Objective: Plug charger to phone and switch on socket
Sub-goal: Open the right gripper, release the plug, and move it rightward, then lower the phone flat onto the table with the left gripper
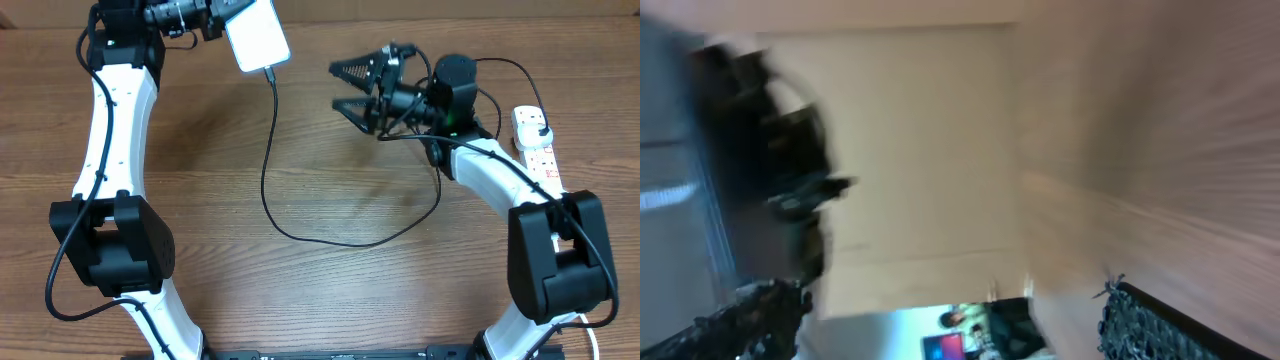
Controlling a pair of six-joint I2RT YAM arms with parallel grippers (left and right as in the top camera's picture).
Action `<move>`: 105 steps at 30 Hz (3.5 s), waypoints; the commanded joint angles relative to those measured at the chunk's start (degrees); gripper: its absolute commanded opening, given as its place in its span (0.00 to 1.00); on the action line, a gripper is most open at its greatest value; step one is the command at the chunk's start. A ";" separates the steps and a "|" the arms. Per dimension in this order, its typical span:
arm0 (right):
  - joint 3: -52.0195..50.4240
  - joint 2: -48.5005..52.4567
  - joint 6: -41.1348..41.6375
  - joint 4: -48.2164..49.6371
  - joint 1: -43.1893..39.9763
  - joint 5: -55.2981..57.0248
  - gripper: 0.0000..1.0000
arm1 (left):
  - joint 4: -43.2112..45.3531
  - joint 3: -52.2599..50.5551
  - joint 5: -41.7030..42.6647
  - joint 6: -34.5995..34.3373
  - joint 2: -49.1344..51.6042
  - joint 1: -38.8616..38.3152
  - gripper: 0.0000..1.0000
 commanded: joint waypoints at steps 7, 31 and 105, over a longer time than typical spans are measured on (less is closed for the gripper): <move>0.63 -1.90 -28.96 -34.25 -6.03 14.82 0.97 | -15.50 0.76 -4.15 17.68 -0.07 -0.61 0.04; 0.63 -29.20 -42.18 -61.68 -10.69 38.32 0.99 | -36.79 0.13 -23.41 36.59 17.00 -17.92 0.04; 0.63 -29.53 -47.45 -67.43 -10.69 37.16 1.00 | -30.47 0.11 -34.97 29.53 27.02 -21.03 0.40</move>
